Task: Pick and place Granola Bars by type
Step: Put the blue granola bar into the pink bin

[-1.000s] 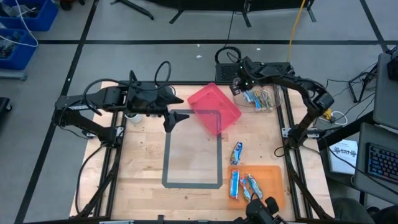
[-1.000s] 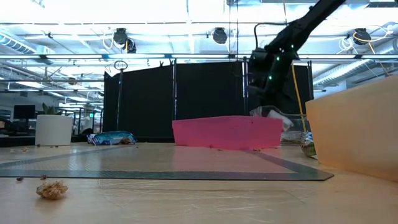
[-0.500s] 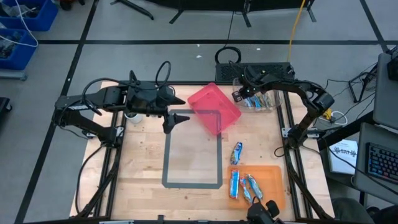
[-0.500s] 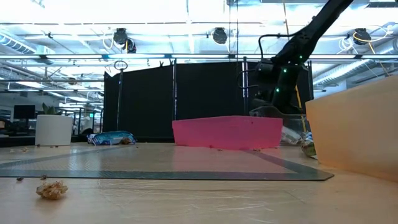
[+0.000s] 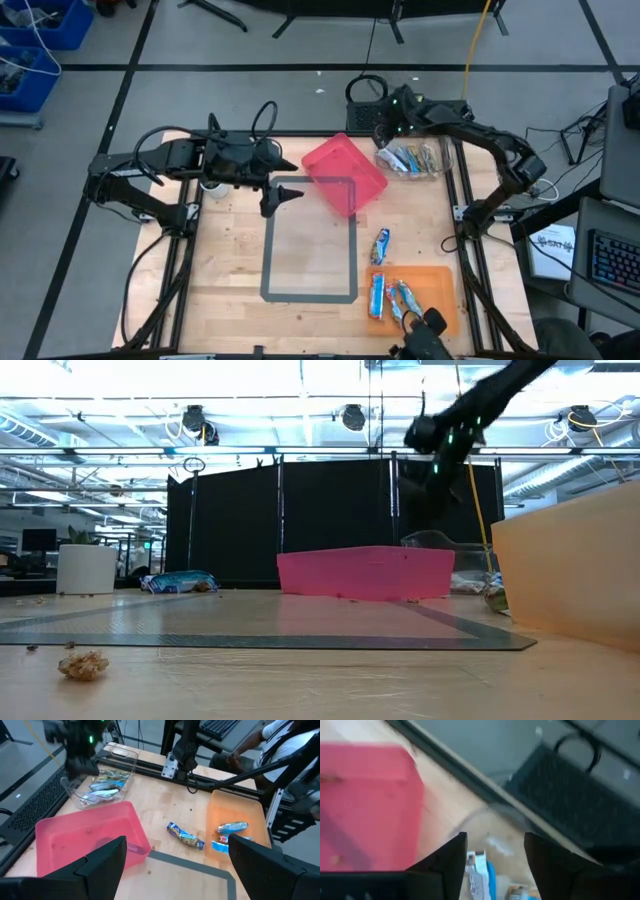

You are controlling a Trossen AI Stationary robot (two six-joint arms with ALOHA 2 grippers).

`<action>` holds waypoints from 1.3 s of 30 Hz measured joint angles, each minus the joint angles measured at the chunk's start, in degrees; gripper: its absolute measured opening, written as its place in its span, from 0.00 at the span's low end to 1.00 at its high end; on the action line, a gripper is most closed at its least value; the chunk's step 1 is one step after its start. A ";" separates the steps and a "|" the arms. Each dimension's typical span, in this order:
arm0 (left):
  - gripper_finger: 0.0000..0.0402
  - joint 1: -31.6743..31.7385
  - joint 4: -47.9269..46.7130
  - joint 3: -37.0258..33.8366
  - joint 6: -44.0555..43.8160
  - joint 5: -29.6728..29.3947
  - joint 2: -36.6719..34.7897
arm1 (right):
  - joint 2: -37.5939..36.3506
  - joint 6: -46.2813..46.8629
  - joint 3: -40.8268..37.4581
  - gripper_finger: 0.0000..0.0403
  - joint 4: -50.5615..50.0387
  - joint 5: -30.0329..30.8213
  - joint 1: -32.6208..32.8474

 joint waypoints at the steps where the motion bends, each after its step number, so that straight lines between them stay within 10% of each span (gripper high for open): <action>1: 0.87 0.00 -0.02 0.00 0.13 0.00 0.00 | -1.22 -1.73 1.12 0.49 -0.52 -1.00 0.24; 26: 0.87 0.37 -0.04 -0.02 1.50 -0.02 0.02 | -18.17 -40.43 7.21 0.52 -19.43 -29.66 22.01; 39: 0.87 0.37 -1.74 -0.02 -0.71 -1.52 0.02 | -16.75 -48.78 1.38 0.52 -22.52 -30.77 33.94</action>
